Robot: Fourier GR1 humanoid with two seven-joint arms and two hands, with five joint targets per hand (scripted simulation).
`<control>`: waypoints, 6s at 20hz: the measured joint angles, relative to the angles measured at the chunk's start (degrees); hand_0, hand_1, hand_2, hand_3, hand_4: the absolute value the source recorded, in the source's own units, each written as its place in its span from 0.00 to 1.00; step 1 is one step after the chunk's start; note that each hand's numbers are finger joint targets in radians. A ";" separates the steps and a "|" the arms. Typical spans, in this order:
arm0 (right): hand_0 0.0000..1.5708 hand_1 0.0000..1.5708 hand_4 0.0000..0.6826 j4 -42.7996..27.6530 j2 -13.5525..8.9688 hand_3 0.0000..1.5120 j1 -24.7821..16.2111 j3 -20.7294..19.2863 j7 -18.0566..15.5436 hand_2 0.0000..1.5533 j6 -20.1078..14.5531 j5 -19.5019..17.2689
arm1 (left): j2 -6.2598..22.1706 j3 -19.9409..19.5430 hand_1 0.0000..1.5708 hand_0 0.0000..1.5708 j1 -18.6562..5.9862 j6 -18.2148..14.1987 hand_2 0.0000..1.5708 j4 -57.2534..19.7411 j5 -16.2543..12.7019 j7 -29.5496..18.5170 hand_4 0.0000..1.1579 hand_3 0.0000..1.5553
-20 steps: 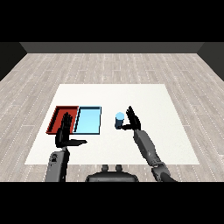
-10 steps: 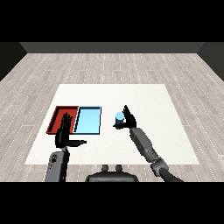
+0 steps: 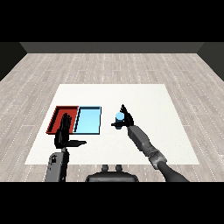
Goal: Pick the blue can and put it in the blue box
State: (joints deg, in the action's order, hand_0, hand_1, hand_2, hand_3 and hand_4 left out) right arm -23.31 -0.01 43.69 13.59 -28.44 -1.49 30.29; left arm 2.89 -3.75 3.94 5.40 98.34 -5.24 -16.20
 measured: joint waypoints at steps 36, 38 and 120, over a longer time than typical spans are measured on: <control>0.97 0.97 0.83 -1.40 -3.24 0.93 6.82 22.78 8.36 0.95 -21.82 5.62 | -0.54 0.16 0.00 0.00 -1.64 -0.28 0.00 -1.57 0.35 -0.11 0.00 0.00; 0.97 0.97 0.84 -4.66 -4.69 0.93 6.34 22.95 8.85 0.95 -21.79 4.18 | -1.12 1.31 0.00 0.00 -2.42 -0.59 0.00 -2.01 1.07 0.52 0.00 0.00; 0.97 0.97 0.84 -63.34 -0.01 0.92 -14.50 12.46 38.21 0.94 -16.75 -40.07 | -2.89 32.81 0.00 0.00 -29.41 -25.26 0.00 -31.25 -11.83 1.34 0.00 0.00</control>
State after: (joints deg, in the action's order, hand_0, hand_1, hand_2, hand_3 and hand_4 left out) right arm -86.65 -0.02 29.19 26.05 9.77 -18.24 -9.78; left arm 0.00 29.06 -25.47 -19.86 67.10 -17.07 -14.86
